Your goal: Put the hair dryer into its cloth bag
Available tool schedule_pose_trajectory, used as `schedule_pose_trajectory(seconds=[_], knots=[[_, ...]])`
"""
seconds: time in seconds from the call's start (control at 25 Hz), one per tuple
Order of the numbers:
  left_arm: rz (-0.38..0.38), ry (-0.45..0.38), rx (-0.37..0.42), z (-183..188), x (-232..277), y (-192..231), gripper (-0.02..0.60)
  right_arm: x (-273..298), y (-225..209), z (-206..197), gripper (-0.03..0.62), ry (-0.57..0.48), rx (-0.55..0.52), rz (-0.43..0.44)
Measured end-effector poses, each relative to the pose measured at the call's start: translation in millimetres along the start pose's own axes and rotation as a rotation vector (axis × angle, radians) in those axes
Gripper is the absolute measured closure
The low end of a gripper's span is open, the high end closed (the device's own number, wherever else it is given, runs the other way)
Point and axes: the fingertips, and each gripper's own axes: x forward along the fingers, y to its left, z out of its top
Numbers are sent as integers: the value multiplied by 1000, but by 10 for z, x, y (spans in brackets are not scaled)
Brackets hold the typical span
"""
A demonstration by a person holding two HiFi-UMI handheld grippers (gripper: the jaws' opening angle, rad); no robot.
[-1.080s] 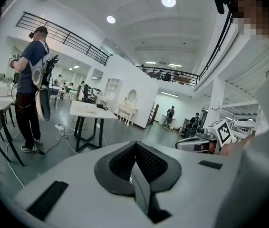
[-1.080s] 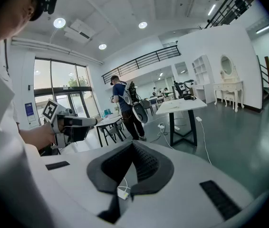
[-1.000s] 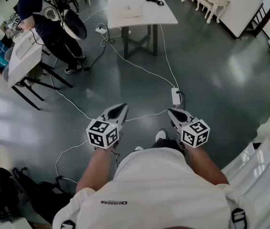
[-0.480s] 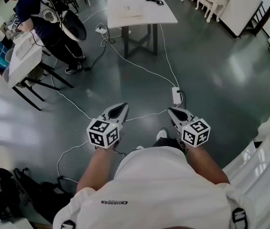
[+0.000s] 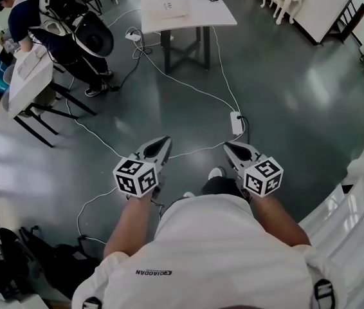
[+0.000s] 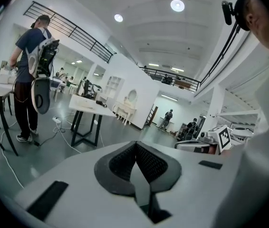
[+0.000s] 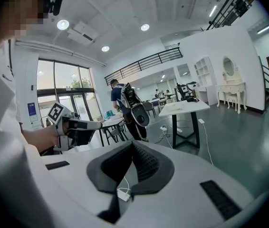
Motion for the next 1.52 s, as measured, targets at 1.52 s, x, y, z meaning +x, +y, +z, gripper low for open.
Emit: schedule_pose_trajectory(seconds=[1.52], knots=[[-24, 123, 129, 1423, 2934, 843, 552, 1538, -2891, 1264, 572, -51, 134, -36]])
